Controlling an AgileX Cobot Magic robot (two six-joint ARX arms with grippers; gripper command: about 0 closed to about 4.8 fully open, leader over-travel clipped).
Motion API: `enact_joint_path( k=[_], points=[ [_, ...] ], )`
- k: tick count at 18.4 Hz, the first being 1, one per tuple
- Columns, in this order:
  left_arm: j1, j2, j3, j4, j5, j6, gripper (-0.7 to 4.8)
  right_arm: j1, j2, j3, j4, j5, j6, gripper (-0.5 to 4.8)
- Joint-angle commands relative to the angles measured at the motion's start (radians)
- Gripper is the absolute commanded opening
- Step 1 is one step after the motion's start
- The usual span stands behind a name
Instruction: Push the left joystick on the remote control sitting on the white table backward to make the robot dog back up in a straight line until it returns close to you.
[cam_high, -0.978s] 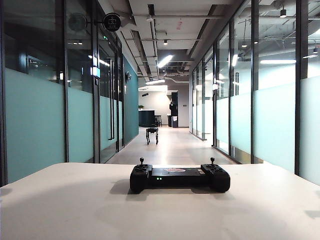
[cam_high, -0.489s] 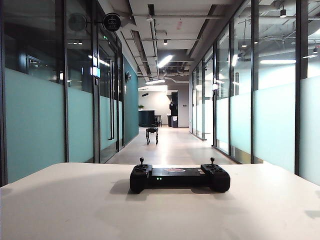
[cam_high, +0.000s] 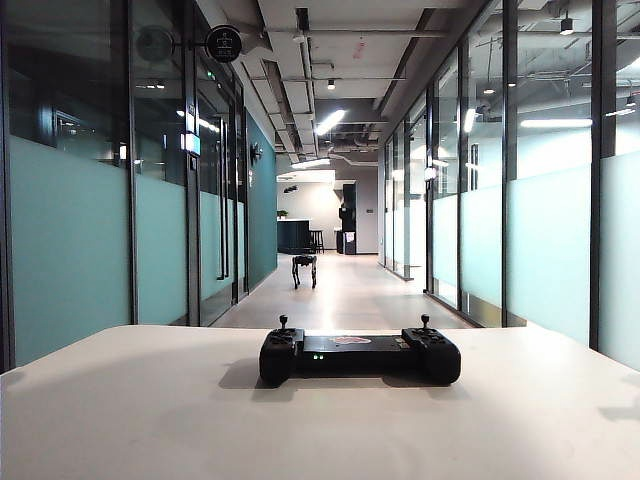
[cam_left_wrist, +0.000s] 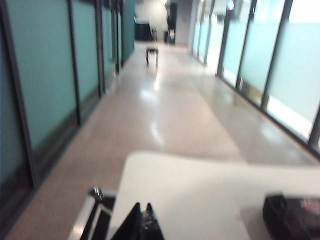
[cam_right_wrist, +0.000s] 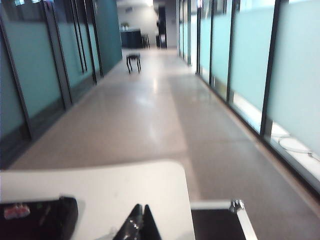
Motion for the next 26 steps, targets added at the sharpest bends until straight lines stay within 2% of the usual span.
enact_joint_path(
  k=[1, 5, 9, 16, 19, 22, 24, 26],
  points=[
    [0.000, 0.019, 0.024, 0.011, -0.008, -0.006, -0.06, 0.001, 0.001, 0.032, 0.014, -0.001, 0.003, -0.05],
    [0.000, 0.119, 0.066, 0.064, -0.007, -0.005, -0.06, 0.002, 0.069, 0.087, 0.025, -0.037, -0.024, -0.05],
    [-0.018, 0.293, 0.109, 0.179, 0.017, -0.005, -0.06, 0.002, 0.211, 0.122, 0.133, -0.124, -0.026, -0.05],
    [-0.127, 0.657, 0.241, 0.330, 0.018, -0.005, -0.06, 0.004, 0.446, 0.177, 0.274, -0.206, -0.024, -0.05],
    [-0.165, 0.805, 0.305, 0.386, 0.019, -0.005, -0.06, 0.031, 0.531, 0.184, 0.334, -0.207, -0.022, -0.05],
    [-0.186, 0.945, 0.379, 0.395, 0.064, -0.005, -0.06, 0.110, 0.623, 0.189, 0.390, -0.190, -0.022, -0.05],
    [-0.192, 1.028, 0.429, 0.394, 0.074, -0.005, -0.06, 0.172, 0.686, 0.189, 0.425, -0.131, -0.022, -0.05],
    [-0.192, 1.105, 0.477, 0.399, 0.132, -0.004, -0.06, 0.232, 0.755, 0.189, 0.467, -0.073, -0.022, -0.05]
  ],
)
